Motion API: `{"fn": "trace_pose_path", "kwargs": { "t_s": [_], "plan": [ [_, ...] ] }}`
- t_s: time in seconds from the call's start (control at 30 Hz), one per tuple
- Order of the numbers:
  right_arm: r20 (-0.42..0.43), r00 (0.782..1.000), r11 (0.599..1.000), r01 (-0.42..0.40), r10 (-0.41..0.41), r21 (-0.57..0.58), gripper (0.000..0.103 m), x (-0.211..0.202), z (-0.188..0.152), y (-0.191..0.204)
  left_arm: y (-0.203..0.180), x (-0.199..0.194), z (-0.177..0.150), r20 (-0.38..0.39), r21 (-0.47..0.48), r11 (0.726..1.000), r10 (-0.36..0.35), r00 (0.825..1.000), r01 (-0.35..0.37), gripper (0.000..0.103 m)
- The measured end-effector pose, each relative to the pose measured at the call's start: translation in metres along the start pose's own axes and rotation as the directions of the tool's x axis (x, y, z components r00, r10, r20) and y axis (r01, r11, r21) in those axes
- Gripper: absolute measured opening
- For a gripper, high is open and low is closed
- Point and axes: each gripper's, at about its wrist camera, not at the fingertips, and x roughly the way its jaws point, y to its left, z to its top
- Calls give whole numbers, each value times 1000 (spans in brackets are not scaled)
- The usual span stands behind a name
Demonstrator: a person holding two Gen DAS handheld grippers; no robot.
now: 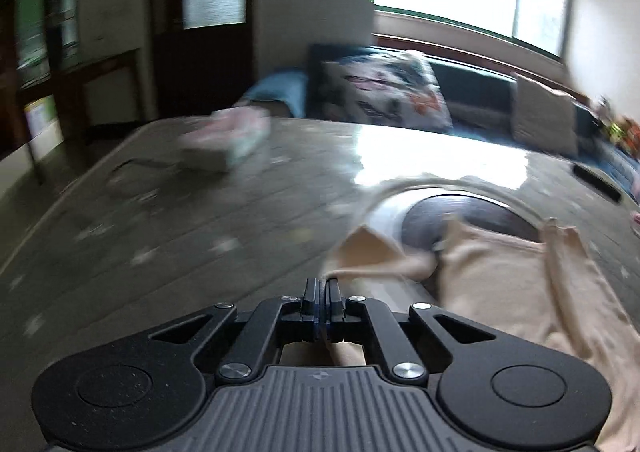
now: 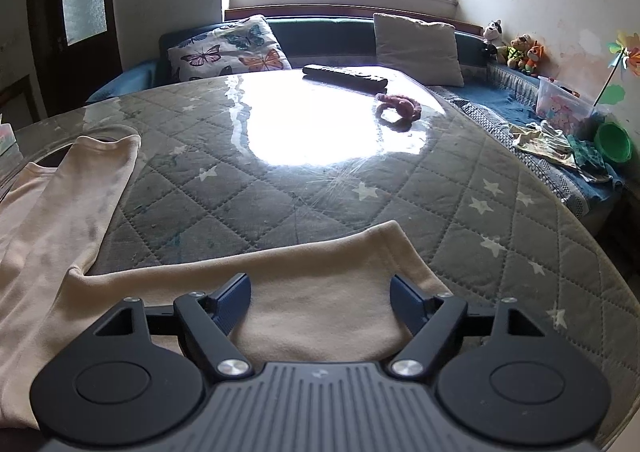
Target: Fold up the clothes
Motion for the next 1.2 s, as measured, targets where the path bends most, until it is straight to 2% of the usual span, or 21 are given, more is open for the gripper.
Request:
{"fn": "trace_pose_path", "kwargs": {
  "t_s": [0.13, 0.27, 0.37, 0.4, 0.43, 0.5, 0.57, 0.67, 0.7, 0.73, 0.8, 0.87, 0.97, 1.07, 1.2],
  "plan": [
    [0, 1000, 1000, 2, -2, 0, 79, 0, 0, 0, 33, -11, -26, -38, -54, 996, 76, 996, -78, 3],
    [0, 1000, 1000, 7, -7, -2, 79, 0, 0, 1, 55, -13, -48, -93, -90, 990, 104, 990, -112, 8],
    [-1, 1000, 1000, 7, -7, 1, 79, 0, 0, 1, 56, -16, -49, -89, -71, 989, 123, 988, -129, 9],
    [-1, 1000, 1000, 9, -9, 1, 79, 0, 1, 1, 54, -18, -48, -78, -54, 991, 118, 990, -122, 13],
    [-2, 1000, 1000, 10, -10, 0, 79, 0, 1, 2, 51, -19, -47, -70, -37, 993, 111, 991, -114, 30],
    [-2, 1000, 1000, 12, -12, -1, 80, 0, 1, 3, 44, -18, -44, -47, 0, 993, 116, 992, -116, 52],
    [-2, 1000, 1000, 14, -14, 1, 80, 1, 1, 3, 40, -13, -43, -26, 32, 991, 130, 991, -130, 52],
    [-4, 1000, 1000, 15, -15, 2, 80, 1, 2, 3, 44, 1, -38, -50, 16, 988, 156, 986, -156, 50],
    [-4, 1000, 1000, 14, -14, 2, 80, 1, 2, 2, 47, 4, -37, -55, 10, 987, 158, 986, -158, 48],
    [-4, 1000, 1000, 13, -13, 3, 80, 1, 2, 2, 49, 7, -37, -57, 11, 987, 162, 985, -162, 41],
    [-5, 1000, 1000, 11, -11, 1, 80, 1, 2, 1, 52, 13, -37, -65, 24, 984, 178, 982, -177, 37],
    [-6, 1000, 1000, 10, -10, 1, 82, 3, 3, 1, 55, 17, -37, -49, 39, 978, 208, 977, -206, 37],
    [-4, 1000, 1000, 9, -9, 6, 82, 7, 5, -2, 59, 18, -31, -73, 31, 971, 237, 969, -235, 37],
    [-14, 1000, 1000, 9, -9, 0, 79, 8, 11, -2, 56, 12, -21, -75, 9, 984, 178, 981, -178, 36],
    [-6, 999, 997, -43, 42, -58, 74, 3, 26, 11, 19, 6, -5, -46, 70, 996, 65, 997, -61, 36]
  ]
}}
